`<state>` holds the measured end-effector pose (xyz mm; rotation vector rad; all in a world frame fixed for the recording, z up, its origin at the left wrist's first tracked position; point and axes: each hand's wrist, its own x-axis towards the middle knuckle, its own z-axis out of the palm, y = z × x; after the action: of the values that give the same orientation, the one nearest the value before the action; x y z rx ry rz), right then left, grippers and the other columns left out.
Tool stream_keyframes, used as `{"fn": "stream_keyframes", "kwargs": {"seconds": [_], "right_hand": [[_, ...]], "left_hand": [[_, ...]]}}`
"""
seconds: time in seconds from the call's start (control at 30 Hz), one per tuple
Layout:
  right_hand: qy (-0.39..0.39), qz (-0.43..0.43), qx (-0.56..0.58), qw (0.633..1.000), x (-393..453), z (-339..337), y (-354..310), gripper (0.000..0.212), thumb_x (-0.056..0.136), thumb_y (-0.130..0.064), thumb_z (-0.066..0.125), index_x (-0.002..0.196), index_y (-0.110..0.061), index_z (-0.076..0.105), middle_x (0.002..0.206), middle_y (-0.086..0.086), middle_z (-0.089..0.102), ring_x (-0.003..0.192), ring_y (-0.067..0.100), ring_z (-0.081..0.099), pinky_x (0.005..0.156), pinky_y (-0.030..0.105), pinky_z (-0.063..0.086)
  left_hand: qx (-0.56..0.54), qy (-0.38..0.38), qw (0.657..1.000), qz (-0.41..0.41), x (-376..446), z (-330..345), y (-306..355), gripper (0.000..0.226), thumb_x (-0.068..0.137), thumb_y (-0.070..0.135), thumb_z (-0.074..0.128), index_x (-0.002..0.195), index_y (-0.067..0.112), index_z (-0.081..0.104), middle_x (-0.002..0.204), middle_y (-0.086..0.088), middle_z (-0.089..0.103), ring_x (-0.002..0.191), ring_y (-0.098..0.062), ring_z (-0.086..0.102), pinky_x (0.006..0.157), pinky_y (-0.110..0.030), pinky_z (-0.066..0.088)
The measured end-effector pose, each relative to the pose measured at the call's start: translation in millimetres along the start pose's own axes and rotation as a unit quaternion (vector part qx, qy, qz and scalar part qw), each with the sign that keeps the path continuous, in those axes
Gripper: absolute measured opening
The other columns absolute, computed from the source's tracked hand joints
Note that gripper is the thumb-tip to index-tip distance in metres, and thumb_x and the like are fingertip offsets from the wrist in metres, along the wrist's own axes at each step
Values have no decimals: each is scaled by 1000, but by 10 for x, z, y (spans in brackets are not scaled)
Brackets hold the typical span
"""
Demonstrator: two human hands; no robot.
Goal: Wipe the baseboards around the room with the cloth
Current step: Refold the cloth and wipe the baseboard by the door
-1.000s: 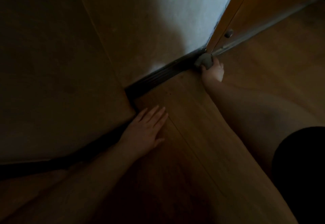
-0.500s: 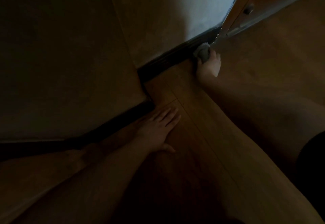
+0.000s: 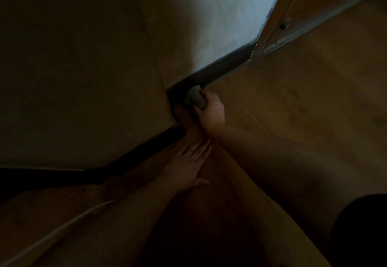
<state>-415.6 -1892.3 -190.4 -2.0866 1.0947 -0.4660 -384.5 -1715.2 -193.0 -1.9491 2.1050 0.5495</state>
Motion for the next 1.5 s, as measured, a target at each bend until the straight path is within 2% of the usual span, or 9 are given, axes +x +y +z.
{"fn": "stream_keyframes", "kwargs": {"seconds": [0.17,0.33,0.4,0.47,0.57,0.7,0.83,1.13,1.5], "right_hand": [[-90,-53,-24,994,-54,62,-88,50,86,-21,69,135,-14,57,128,9,59,117,26,56,93,21,34],[-146,-87,-27,985,-37,-4,-117,49,88,-19,69,135,-12,58,130,13,58,119,29,55,91,16,30],[-192,-118,-62,972,72,-133,-112,50,88,-18,68,137,-13,56,133,14,55,121,27,52,89,11,26],[-219,-131,-94,962,158,-261,-104,51,88,-18,68,137,-14,55,135,13,53,123,26,51,92,14,27],[-133,-79,-81,985,181,-478,25,51,88,-21,67,137,-16,54,133,9,54,123,25,51,96,21,32],[77,118,3,990,265,-950,352,54,90,-21,65,141,-22,48,139,6,49,126,22,49,107,39,43],[162,188,0,969,508,-1352,540,56,89,-24,67,142,-22,49,139,11,48,124,28,51,107,39,42],[145,186,5,972,1041,-1578,509,60,86,-29,70,142,-30,50,141,9,52,121,30,55,99,42,51],[157,164,45,973,799,-1078,249,57,90,-26,67,144,-28,49,142,5,53,127,27,52,107,35,43]], "left_hand": [[-8,11,1000,-8,-341,78,-162,83,98,64,27,158,18,-7,157,3,-25,152,-17,-11,120,-36,-7],[26,48,999,-2,-621,17,-375,83,88,66,47,147,8,45,155,-13,37,141,-27,41,112,-42,33],[13,37,999,8,-621,28,-416,85,88,68,41,149,9,41,158,-11,31,143,-26,36,114,-42,27],[-6,13,1000,11,-566,52,-448,89,90,71,35,157,15,20,163,-4,2,151,-20,8,118,-39,7],[-13,-1,1000,19,-504,125,-498,93,91,74,33,158,23,-5,155,5,-28,142,-11,-26,114,-32,-15],[-20,-16,999,29,-446,148,-527,96,90,75,35,156,25,-12,153,5,-33,141,-10,-28,115,-32,-13],[-30,-25,999,23,-492,180,-528,95,90,75,36,156,27,-13,151,8,-36,139,-10,-32,114,-31,-14],[-47,-42,998,12,-446,226,-509,96,90,71,42,156,27,-10,152,8,-36,142,-12,-31,114,-31,-14],[-59,-63,996,6,-430,172,-472,96,91,67,45,157,25,-10,151,7,-36,141,-13,-31,119,-38,-8]]}}
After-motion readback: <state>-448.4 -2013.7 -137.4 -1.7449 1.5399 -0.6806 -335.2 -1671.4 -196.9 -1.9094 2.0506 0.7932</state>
